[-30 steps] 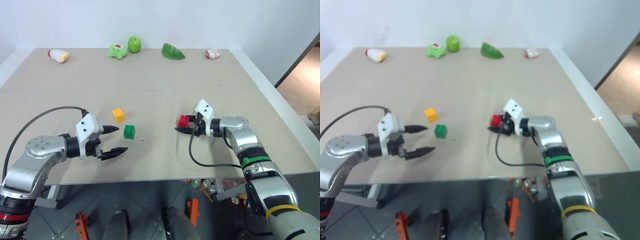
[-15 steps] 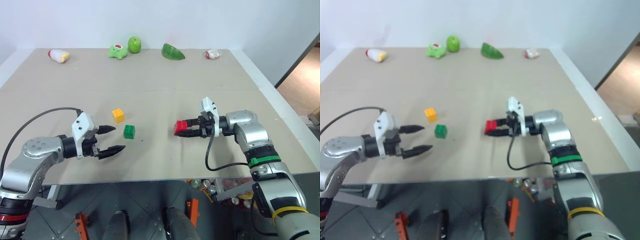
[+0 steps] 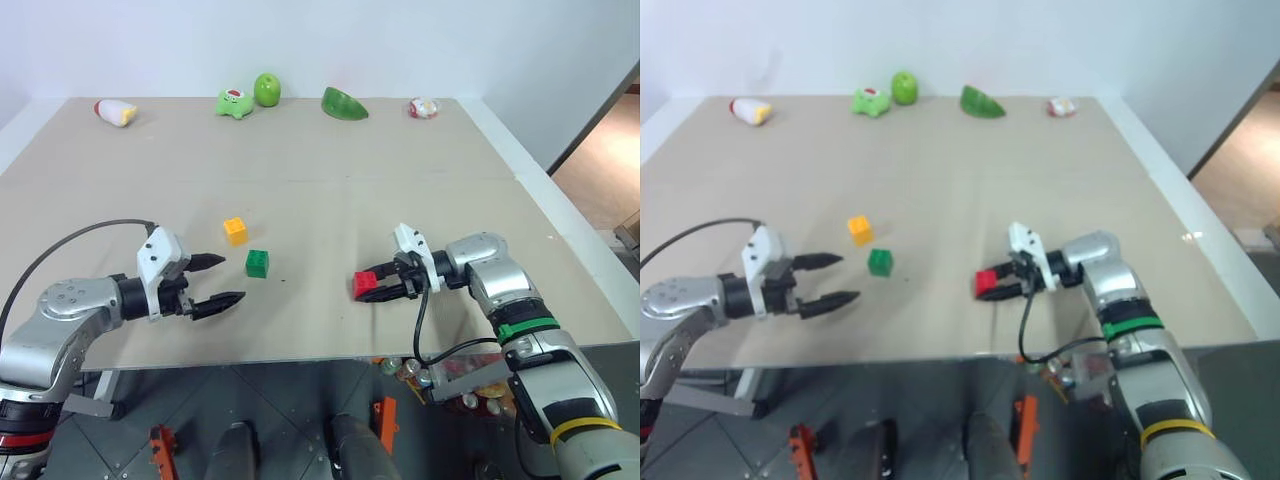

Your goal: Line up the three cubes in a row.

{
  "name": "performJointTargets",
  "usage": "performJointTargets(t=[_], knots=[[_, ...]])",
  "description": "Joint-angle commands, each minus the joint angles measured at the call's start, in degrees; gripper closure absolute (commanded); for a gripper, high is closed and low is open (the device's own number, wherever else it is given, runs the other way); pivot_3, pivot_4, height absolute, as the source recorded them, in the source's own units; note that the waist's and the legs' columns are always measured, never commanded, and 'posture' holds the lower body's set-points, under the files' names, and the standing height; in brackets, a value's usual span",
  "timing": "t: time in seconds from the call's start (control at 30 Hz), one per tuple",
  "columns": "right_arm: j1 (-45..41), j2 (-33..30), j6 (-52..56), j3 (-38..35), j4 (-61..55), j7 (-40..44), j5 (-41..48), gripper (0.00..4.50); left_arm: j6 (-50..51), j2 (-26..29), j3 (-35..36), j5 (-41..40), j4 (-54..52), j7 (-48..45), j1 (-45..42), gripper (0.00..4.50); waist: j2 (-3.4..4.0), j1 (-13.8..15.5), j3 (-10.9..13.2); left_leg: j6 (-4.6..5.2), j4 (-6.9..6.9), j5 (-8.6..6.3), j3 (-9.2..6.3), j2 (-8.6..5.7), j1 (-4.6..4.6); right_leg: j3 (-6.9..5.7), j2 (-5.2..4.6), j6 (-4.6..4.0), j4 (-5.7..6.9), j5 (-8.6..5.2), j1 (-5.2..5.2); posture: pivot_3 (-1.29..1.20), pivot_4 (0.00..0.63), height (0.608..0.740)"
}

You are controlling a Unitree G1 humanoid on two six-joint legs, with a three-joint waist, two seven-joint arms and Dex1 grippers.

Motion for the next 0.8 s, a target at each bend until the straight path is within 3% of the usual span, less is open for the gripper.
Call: performJointTargets(t=[0.03,0.2,0.27,0.43,0.5,0.8], knots=[[-1.7,0.1,-2.6,-0.2,1.2,1.2,-0.9,3.22,0.1,0.6,2.1,-0.8,-2.6,0.5,0.2,0.26,0.00,0.0,0.0,0.00,0.00,0.00,0.00,0.00,0.00,0.00,0.00,0.00,0.00,0.00,0.00,0.00,0.150,0.733],[-1.9,1.0,-4.9,0.0,3.5,-0.1,-2.7,3.22,0.4,0.6,2.1,-1.1,-2.7,0.8,0.0,0.26,-0.01,0.0,0.0,0.00,0.02,0.00,0.00,0.00,0.03,0.00,0.00,-0.01,0.01,0.00,0.02,0.00,0.150,0.733],[-2.1,1.3,-5.5,-0.1,4.5,-1.0,-3.3,2.21,0.4,0.5,1.9,-1.1,-2.6,0.9,0.0,0.26,-0.02,0.0,0.0,0.00,0.02,0.01,0.00,0.00,0.06,0.00,0.00,-0.01,0.02,0.01,0.03,0.00,0.150,0.733],[-2.3,0.9,-6.2,-1.2,4.7,-1.9,-3.7,0.47,0.2,0.0,1.0,-0.7,-2.0,1.0,-0.6,0.26,-0.03,-0.1,0.0,0.00,0.05,0.05,0.00,0.00,0.12,0.01,0.01,-0.04,0.05,0.03,0.06,0.00,0.150,0.733],[-1.8,-1.4,-4.9,-2.5,1.5,0.2,-2.0,0.03,-0.2,-0.4,0.1,0.1,-0.7,1.0,-1.5,0.26,-0.03,-0.1,0.0,0.03,0.08,0.09,0.00,0.00,0.15,0.02,0.01,-0.05,0.06,0.04,0.08,0.00,0.150,0.733],[-3.8,-14.2,0.5,-10.9,-8.9,1.6,5.1,0.03,0.4,-6.5,-3.0,4.3,2.8,8.2,-4.3,0.26,0.08,0.4,0.0,0.00,0.15,0.15,0.01,-0.07,0.04,0.03,-0.08,-0.01,0.06,0.07,0.07,0.00,0.150,0.733]])
